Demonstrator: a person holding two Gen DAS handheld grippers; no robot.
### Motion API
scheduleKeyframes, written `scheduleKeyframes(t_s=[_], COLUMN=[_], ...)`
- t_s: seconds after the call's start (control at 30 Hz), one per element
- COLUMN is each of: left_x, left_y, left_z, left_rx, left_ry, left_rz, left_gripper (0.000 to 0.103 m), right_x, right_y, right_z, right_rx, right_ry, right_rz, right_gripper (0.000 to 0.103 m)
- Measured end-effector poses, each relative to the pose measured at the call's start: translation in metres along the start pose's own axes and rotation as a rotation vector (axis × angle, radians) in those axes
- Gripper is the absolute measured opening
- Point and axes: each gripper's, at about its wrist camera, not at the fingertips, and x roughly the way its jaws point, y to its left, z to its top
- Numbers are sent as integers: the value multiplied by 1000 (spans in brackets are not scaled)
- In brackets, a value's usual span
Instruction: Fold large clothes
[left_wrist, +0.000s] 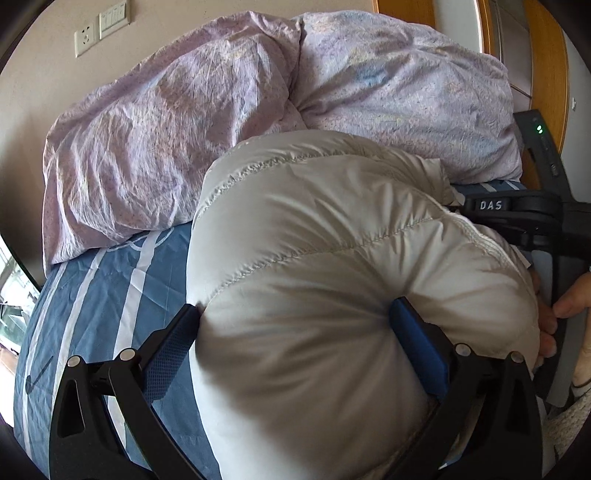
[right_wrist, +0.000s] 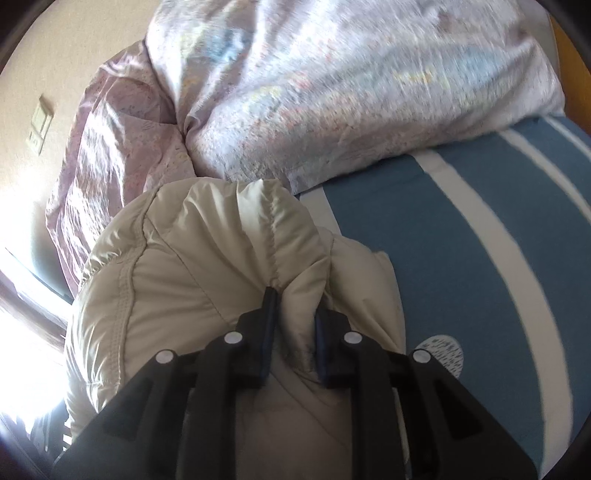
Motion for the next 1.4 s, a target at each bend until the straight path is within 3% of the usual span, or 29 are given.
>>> scheduleKeyframes(t_s=[0.17,0.33,0.4,0.53,0.7,0.77,0.83,1.0,1.13,1.4], left_x=[3,4,3,3,5,5,5,5,5,5], left_y=[3,3,3,1,-3,-2,-2,-2,-3,-9], left_z=[-1,0,-1,-1,0,0,0,0,2,7], left_rx=[-7,-6,-7,2,11,5,3,3,2,10], left_ry=[19,20,19,15,14,14,15,12,-2,-7], left_rz=[-7,-6,-4,1,24,20,18,19,19,31], left_gripper=[102,102,102,102,102,102,102,102,102,102], right_x=[-34,-82,-83,-52,-47,-59,-60,-21,16,21], right_y=[-1,15,23,29,26,26,31,40,30,16], right_z=[-1,-25,-40,-61,-46,-28,-9,21,26,21], right_rx=[29,-113,-189,-308,-260,-196,-170,-142,-104,-88], right_ry=[-80,-184,-153,-76,-28,-79,-102,-42,32,44], right_rz=[-1,13,26,-98,-92,-21,-9,-53,-93,-132], right_gripper=[33,34,34,32,33,35,37,40,39,40])
